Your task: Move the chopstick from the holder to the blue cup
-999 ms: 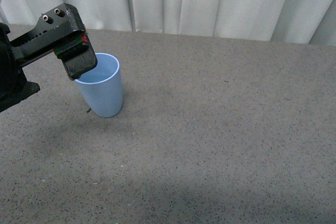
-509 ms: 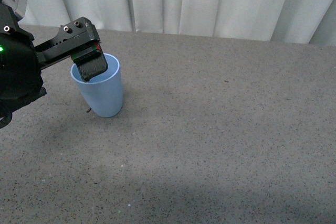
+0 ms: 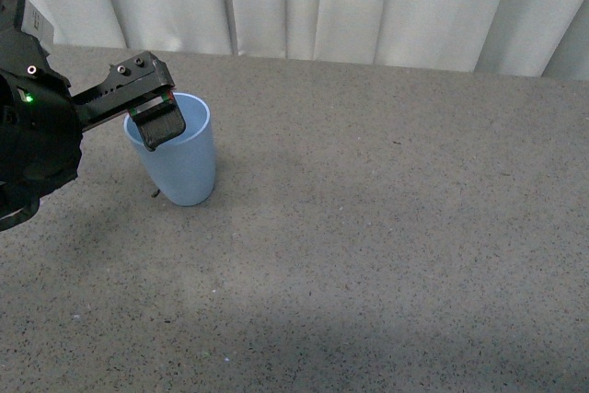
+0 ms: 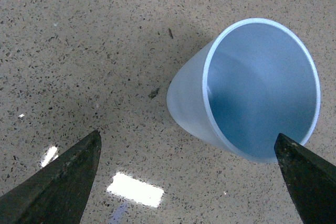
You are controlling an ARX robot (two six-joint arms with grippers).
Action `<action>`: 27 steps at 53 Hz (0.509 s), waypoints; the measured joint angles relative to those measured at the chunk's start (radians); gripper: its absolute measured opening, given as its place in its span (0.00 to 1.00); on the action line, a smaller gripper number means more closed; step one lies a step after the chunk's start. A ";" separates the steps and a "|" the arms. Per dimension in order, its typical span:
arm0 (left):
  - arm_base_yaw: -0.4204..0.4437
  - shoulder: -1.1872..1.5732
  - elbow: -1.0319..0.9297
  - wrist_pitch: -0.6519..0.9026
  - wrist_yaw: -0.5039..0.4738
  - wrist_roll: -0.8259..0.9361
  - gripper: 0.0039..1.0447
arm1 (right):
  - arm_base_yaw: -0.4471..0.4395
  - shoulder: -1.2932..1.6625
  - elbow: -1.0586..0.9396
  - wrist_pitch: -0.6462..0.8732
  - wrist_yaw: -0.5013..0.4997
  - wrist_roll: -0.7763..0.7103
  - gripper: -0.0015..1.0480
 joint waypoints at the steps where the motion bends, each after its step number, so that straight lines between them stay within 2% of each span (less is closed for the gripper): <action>1: 0.000 0.003 0.002 0.000 0.000 -0.001 0.94 | 0.000 0.000 0.000 0.000 0.000 0.000 0.91; 27: 0.022 0.047 0.032 -0.006 -0.003 -0.034 0.94 | 0.000 0.000 0.000 0.000 0.000 0.000 0.91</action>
